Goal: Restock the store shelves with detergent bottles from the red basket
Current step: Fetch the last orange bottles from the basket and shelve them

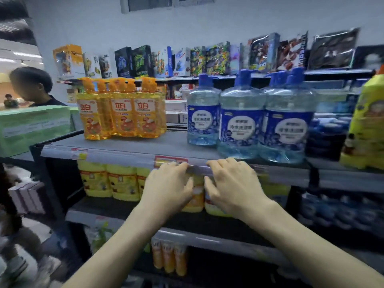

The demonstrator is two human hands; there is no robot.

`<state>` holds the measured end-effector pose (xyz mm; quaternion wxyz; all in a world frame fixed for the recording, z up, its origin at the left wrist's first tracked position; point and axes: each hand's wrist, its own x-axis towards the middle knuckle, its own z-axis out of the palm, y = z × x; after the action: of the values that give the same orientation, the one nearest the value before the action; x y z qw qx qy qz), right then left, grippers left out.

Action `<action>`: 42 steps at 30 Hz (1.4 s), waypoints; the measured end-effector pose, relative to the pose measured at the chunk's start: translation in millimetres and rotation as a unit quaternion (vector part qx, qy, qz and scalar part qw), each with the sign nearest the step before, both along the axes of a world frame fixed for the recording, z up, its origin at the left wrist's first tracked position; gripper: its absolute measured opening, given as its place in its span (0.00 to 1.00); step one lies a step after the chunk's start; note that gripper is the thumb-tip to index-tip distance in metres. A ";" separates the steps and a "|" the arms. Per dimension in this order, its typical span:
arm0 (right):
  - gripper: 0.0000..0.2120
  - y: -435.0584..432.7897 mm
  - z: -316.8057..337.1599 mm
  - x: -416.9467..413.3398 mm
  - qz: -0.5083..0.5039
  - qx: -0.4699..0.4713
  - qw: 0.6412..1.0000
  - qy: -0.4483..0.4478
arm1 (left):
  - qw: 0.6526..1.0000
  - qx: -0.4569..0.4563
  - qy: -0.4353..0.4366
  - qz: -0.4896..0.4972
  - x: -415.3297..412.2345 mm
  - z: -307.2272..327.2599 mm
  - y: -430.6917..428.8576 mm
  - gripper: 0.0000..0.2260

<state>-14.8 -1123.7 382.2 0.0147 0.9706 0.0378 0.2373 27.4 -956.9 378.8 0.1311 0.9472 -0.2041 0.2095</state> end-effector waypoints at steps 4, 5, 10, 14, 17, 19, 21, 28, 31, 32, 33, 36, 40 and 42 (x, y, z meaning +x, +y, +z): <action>0.21 -57.1 -42.3 -64.5 -0.056 0.025 0.998 0.030 | 0.996 0.035 0.039 -0.067 -47.7 -36.6 -63.0 0.19; 0.22 -70.6 -52.0 -80.1 -0.069 0.034 0.996 0.039 | 0.994 0.045 0.049 -0.083 -57.5 -46.1 -78.3 0.19; 0.25 -139.5 -93.5 -151.0 -0.147 0.072 0.981 0.102 | 0.976 0.089 0.108 -0.165 -98.7 -88.4 -155.5 0.19; 0.24 -188.8 -126.8 -191.9 -0.224 0.107 0.958 0.143 | 0.950 0.131 0.167 -0.227 -120.9 -121.2 -221.3 0.16; 0.23 -220.5 -153.8 -214.9 -0.286 0.123 0.937 0.158 | 0.930 0.151 0.192 -0.275 -130.5 -147.2 -267.4 0.13; 0.22 -242.2 -172.7 -233.4 -0.332 0.146 0.916 0.170 | 0.913 0.173 0.199 -0.312 -137.6 -165.9 -301.6 0.12; 0.21 -255.5 -188.7 -249.1 -0.369 0.157 0.899 0.175 | 0.899 0.182 0.210 -0.338 -144.2 -181.5 -326.9 0.12; 0.18 -289.8 -248.9 -318.8 -0.538 0.185 0.796 0.209 | 0.813 0.242 0.251 -0.466 -196.6 -240.1 -416.1 0.13; 0.18 -294.7 -270.9 -354.1 -0.594 0.214 0.743 0.222 | 0.770 0.285 0.244 -0.517 -228.8 -260.1 -443.7 0.12; 0.18 -295.7 -277.4 -366.5 -0.610 0.226 0.725 0.224 | 0.756 0.297 0.239 -0.533 -240.2 -266.4 -451.9 0.13; 0.19 -296.8 -283.7 -379.0 -0.626 0.240 0.708 0.224 | 0.742 0.309 0.233 -0.548 -251.6 -272.7 -460.4 0.14; 0.21 -302.8 -301.1 -419.4 -0.662 0.278 0.658 0.226 | 0.708 0.338 0.214 -0.582 -290.5 -289.5 -487.6 0.17; 0.20 -313.7 -322.0 -477.4 -0.695 0.325 0.601 0.222 | 0.662 0.374 0.209 -0.615 -355.6 -312.8 -523.5 0.18; 0.20 -323.5 -331.3 -508.7 -0.706 0.343 0.578 0.221 | 0.643 0.389 0.207 -0.627 -392.1 -324.6 -541.3 0.18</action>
<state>-523.5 -1447.2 50.9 -0.1652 0.6456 -0.7419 -0.0745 -364.7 -1498.3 54.2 -0.1105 0.5753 -0.7793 -0.2227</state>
